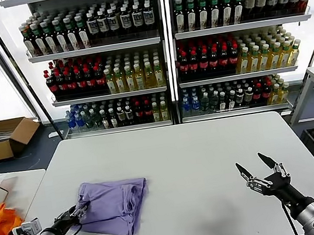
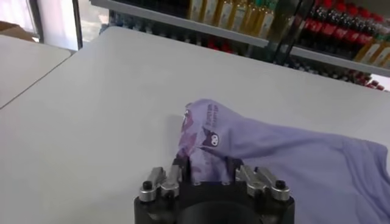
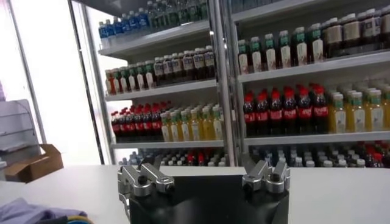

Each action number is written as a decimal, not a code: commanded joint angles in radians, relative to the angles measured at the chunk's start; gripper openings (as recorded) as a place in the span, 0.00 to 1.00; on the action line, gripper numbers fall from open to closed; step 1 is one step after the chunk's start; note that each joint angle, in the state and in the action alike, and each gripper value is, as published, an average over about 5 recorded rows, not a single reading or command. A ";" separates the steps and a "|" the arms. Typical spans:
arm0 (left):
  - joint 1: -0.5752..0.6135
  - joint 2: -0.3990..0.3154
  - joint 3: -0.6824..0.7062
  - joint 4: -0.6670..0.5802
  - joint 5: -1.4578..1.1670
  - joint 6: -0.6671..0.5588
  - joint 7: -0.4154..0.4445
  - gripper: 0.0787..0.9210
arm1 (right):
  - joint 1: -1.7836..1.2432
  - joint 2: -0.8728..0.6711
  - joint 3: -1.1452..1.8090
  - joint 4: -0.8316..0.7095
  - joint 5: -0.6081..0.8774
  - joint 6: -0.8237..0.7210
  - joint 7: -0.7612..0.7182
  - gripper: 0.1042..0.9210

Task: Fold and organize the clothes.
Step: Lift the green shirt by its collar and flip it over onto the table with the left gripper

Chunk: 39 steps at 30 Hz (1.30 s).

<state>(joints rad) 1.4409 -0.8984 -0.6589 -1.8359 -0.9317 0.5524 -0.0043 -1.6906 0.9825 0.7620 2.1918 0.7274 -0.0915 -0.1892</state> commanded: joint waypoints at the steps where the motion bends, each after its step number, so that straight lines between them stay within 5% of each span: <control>1: 0.008 -0.040 0.003 0.015 -0.002 -0.026 -0.001 0.32 | -0.002 -0.001 0.007 0.003 0.002 0.001 0.000 0.88; 8: 0.039 -0.079 -0.081 -0.002 -0.009 -0.068 -0.019 0.09 | -0.003 0.002 0.005 0.004 0.001 0.001 0.001 0.88; 13: 0.086 -0.068 -0.275 -0.025 -0.009 -0.068 -0.018 0.02 | 0.000 0.003 0.002 0.002 0.002 0.001 0.004 0.88; 19: 0.143 0.071 -0.565 0.037 0.059 -0.049 0.025 0.02 | 0.004 -0.008 -0.006 0.006 0.007 0.000 0.008 0.88; 25: 0.171 0.187 -0.698 0.023 0.063 -0.011 0.023 0.02 | 0.030 -0.006 -0.043 0.005 0.005 -0.001 0.012 0.88; 32: 0.151 0.125 -0.611 -0.168 0.131 0.009 -0.054 0.02 | 0.022 -0.003 -0.049 0.008 0.003 0.008 0.006 0.88; 39: 0.095 0.007 -0.156 -0.424 0.278 0.023 -0.193 0.02 | 0.005 0.004 -0.033 0.028 -0.002 0.012 0.006 0.88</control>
<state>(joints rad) 1.5617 -0.8227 -1.1379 -1.9950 -0.8083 0.5570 -0.0734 -1.6804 0.9825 0.7288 2.2077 0.7274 -0.0819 -0.1837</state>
